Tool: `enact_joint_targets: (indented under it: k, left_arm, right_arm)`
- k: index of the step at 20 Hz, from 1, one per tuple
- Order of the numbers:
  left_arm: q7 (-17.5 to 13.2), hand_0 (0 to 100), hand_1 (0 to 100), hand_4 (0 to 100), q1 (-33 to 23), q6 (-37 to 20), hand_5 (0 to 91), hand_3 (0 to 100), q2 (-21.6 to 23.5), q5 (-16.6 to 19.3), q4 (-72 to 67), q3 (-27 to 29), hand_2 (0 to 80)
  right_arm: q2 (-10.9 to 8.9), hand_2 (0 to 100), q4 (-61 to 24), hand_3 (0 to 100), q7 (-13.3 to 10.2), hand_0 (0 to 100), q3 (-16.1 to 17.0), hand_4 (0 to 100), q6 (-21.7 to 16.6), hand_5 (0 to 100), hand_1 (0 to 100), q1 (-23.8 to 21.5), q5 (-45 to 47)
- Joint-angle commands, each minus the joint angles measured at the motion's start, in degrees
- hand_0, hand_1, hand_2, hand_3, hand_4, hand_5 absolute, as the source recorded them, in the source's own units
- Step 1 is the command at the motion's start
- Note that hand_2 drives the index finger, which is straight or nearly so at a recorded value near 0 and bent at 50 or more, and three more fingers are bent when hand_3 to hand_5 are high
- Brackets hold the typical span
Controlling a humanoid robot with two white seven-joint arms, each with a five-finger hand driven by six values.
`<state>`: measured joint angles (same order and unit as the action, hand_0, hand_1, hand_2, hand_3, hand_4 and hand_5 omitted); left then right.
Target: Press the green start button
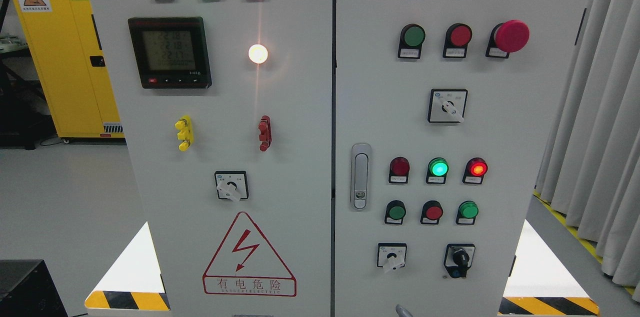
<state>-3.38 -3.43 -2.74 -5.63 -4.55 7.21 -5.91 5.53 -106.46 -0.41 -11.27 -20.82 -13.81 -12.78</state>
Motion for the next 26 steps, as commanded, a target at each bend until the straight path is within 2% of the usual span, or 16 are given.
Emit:
enact_joint_targets:
  k: [1,18,20,21,22,23,24,25,26]
  left_arm:
    - [0.0,12,56,0,0.0,0.0,0.0,0,0.0,0.0,0.0,0.0,0.0]
    - [0.0,12,56,0,0.0,0.0,0.0,0,0.0,0.1,0.0,0.0,0.0]
    - [0.0,12,56,0,0.0,0.0,0.0,0,0.0,0.1,0.0,0.0,0.0]
    - [0.0,12,56,0,0.0,0.0,0.0,0,0.0,0.0,0.0,0.0,0.0]
    - [0.0,12,56,0,0.0,0.0,0.0,0,0.0,0.0,0.0,-0.1,0.0]
    - [0.0,12,56,0,0.0,0.0,0.0,0,0.0,0.1,0.0,0.0,0.0]
    - [0.0,12,56,0,0.0,0.0,0.0,0,0.0,0.0,0.0,0.0,0.0]
    - [0.0,12,56,0,0.0,0.0,0.0,0,0.0,0.0,0.0,0.0,0.0]
    - [0.0,12,56,0,0.0,0.0,0.0,0,0.0,0.0,0.0,0.0,0.0]
  right_arm:
    - [0.01,0,0.1,0,-0.1,52,0.2,1,0.0,0,65,0.0,-0.1]
    - [0.01,0,0.1,0,-0.6,52,0.1,2,-0.1,0,65,0.3,-0.9]
    - [-0.08,0,0.1,0,-0.7,52,0.1,3,-0.1,0,65,0.4,-5.6]
    - [0.01,0,0.1,0,-0.9,48,0.7,7,-0.2,1,67,0.4,-11.0]
    - [0.01,0,0.2,7,-1.3,43,1.8,16,-0.5,7,69,0.4,-16.4]
    - [0.01,0,0.2,30,-2.0,43,2.5,43,-0.8,30,72,0.4,-21.4]
    - [0.01,0,0.1,41,-2.7,45,2.7,54,-1.3,42,73,0.5,-25.2]
    - [0.01,0,0.0,41,-3.5,45,2.8,54,-2.1,42,73,0.9,-28.2]
    - [0.01,0,-0.1,75,-4.3,47,3.0,87,-2.7,86,77,1.1,-30.6]
